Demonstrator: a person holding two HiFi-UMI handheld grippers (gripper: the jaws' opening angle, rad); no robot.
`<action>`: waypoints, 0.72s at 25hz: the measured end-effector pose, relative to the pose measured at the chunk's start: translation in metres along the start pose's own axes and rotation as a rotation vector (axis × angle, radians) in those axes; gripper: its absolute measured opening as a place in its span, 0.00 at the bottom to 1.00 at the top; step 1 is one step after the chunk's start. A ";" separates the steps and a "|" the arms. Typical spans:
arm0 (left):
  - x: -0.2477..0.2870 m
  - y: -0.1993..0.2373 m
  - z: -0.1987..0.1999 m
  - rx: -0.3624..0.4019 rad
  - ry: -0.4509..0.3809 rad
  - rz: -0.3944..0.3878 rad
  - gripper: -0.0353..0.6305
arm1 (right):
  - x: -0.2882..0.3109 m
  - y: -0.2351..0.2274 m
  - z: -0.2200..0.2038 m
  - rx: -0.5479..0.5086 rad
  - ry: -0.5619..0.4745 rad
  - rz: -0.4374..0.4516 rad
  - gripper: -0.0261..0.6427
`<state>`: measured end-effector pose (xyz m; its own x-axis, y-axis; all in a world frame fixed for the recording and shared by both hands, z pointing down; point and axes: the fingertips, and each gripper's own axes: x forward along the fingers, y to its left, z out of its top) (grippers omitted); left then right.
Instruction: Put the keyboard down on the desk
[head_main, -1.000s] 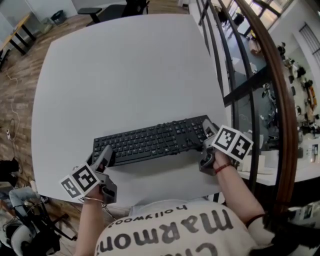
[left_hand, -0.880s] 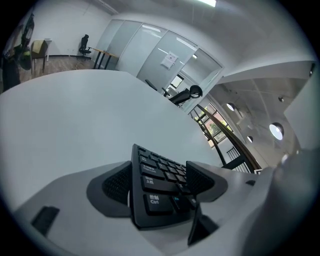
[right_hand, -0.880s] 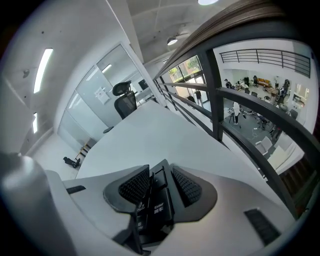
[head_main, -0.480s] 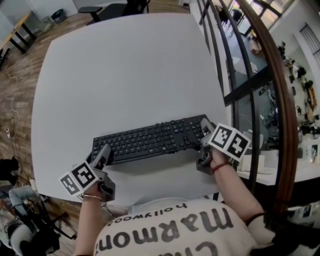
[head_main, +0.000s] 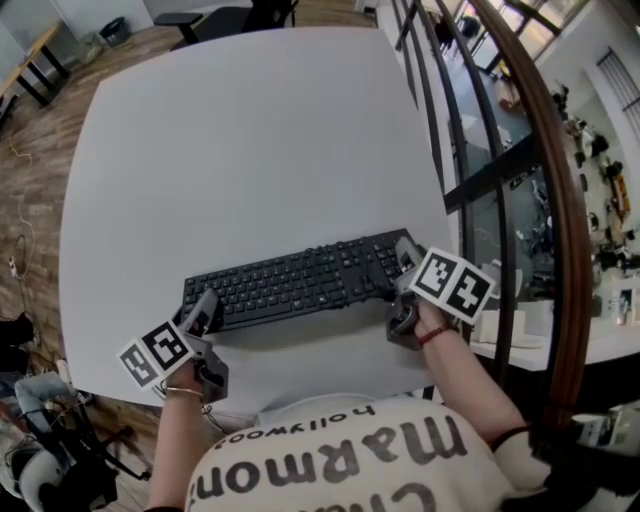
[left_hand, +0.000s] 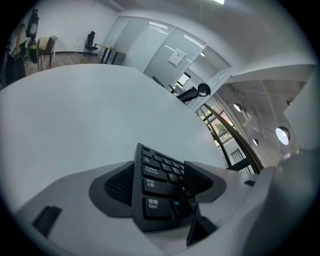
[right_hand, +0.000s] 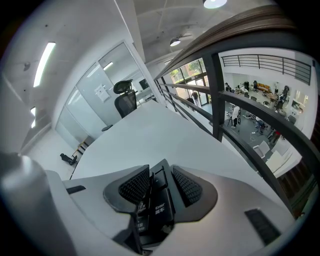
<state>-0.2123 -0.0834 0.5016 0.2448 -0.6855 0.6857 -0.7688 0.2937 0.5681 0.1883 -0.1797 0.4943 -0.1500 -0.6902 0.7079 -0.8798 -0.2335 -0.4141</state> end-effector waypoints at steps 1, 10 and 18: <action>0.000 0.001 0.000 -0.001 -0.001 0.003 0.51 | 0.000 0.001 0.000 0.002 0.000 0.001 0.27; 0.001 0.003 -0.001 -0.005 -0.015 0.010 0.51 | 0.001 0.001 0.000 0.001 -0.004 0.010 0.27; 0.003 0.006 -0.004 -0.051 -0.036 -0.012 0.48 | 0.004 0.004 -0.002 -0.029 -0.008 0.019 0.28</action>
<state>-0.2140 -0.0810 0.5087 0.2321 -0.7124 0.6623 -0.7343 0.3182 0.5996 0.1835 -0.1822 0.4966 -0.1630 -0.6997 0.6956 -0.8898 -0.2004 -0.4100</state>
